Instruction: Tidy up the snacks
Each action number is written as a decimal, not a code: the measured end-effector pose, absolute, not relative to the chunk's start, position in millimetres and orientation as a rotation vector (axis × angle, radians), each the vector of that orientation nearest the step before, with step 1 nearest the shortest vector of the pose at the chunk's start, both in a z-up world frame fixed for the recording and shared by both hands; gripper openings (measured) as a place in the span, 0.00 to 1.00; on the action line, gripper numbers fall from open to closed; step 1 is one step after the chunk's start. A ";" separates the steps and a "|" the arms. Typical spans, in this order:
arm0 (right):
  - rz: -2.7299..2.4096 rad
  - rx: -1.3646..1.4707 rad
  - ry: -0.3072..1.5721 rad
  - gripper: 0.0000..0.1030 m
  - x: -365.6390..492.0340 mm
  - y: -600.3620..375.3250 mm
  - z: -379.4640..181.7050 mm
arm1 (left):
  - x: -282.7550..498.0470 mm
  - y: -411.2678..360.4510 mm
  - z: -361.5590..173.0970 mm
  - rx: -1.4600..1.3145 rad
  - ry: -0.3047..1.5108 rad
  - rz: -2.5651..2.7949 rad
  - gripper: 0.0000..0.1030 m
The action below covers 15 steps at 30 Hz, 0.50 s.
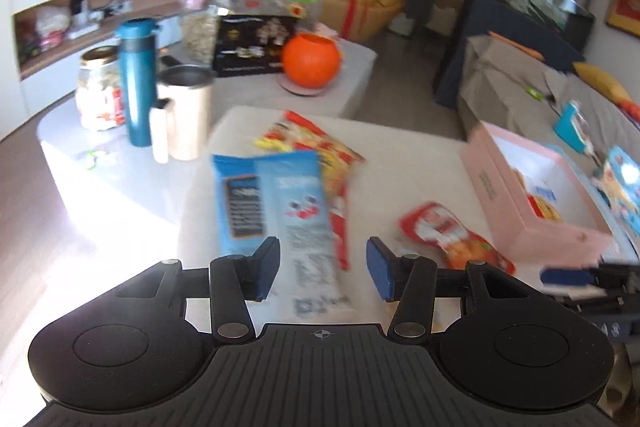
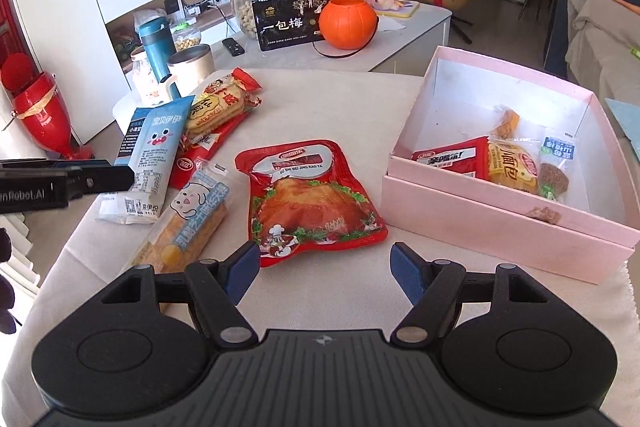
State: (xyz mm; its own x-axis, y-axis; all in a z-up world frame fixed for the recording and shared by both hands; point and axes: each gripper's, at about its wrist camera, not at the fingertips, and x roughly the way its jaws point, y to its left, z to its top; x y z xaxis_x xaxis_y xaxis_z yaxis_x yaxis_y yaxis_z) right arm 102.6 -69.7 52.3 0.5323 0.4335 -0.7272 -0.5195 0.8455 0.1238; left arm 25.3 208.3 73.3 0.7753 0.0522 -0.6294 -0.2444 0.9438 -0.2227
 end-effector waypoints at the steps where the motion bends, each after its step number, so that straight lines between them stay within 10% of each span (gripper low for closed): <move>1: 0.581 -0.087 0.843 0.71 103.8 -65.9 51.6 | 26.8 225.2 76.4 -0.327 0.647 0.222 0.51; 15: 0.777 -0.060 0.903 0.73 75.0 12.2 40.4 | 79.0 201.0 35.1 -0.310 0.812 0.008 0.57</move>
